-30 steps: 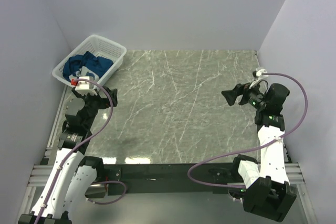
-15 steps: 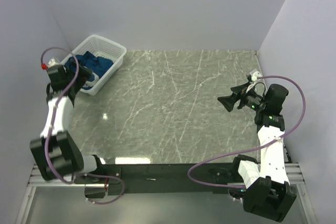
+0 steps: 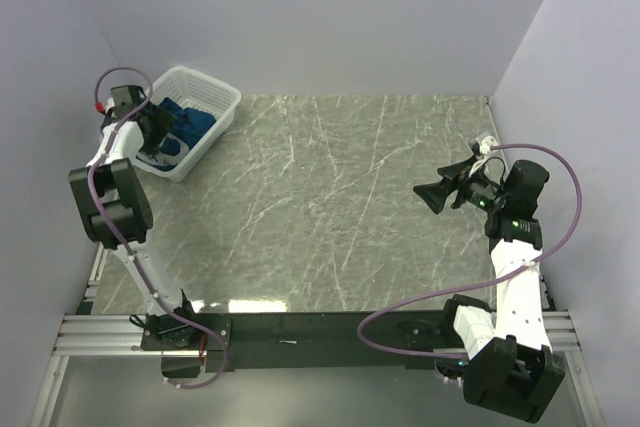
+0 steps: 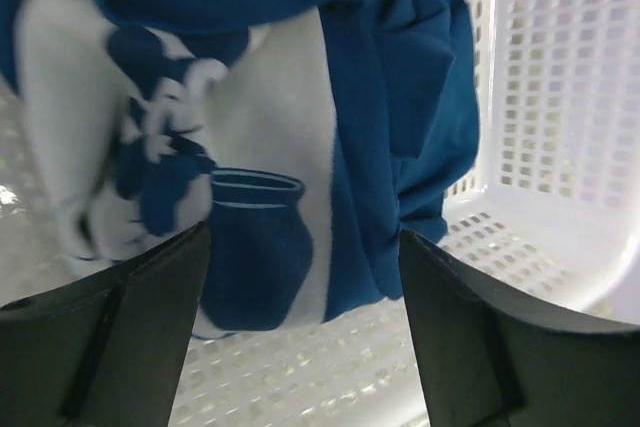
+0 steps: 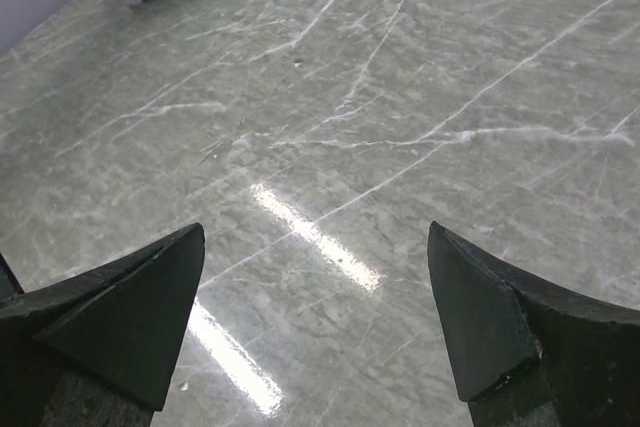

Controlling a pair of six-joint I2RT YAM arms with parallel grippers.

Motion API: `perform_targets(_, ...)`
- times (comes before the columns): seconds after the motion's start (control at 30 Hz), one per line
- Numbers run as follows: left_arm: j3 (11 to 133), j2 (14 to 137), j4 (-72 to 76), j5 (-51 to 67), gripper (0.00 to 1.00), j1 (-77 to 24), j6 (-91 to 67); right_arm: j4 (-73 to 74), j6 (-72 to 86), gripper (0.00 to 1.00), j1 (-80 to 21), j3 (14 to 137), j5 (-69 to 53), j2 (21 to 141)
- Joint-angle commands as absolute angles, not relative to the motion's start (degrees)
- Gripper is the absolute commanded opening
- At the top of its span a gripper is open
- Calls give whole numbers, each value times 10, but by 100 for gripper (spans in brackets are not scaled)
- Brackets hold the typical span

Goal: Fold and stack the t-shirts
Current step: Grab the tshirt from the pile

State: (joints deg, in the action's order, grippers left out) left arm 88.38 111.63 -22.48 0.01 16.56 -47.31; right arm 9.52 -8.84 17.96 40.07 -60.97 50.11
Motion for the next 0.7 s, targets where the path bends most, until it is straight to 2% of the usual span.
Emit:
perform_targets(0.0,955,1137,-272,-60,81,135,-493,82,-79,98,175,415,-621,502)
perform_targets(0.17,1054,1206,-337,-118,75,107,-489,83,-81,97,174,416,-619,503)
perform_targets(0.27,1066,1224,-347,-133,73,103,-487,83,-79,97,174,416,-618,502)
perform_targets(0.47,1090,1231,-357,-124,58,102,-467,83,-79,97,174,417,-620,500)
perform_targets(0.5,1093,1233,-358,-121,48,103,-463,84,-79,97,174,417,-620,499)
perform_targets(0.57,1100,1232,-353,-108,35,102,-452,84,-79,97,174,417,-618,497)
perform_targets(0.6,1101,1230,-352,-101,18,103,-447,84,-81,97,175,416,-617,496)
perform_targets(0.67,1111,1221,-352,-94,0,103,-439,84,-80,97,174,417,-614,493)
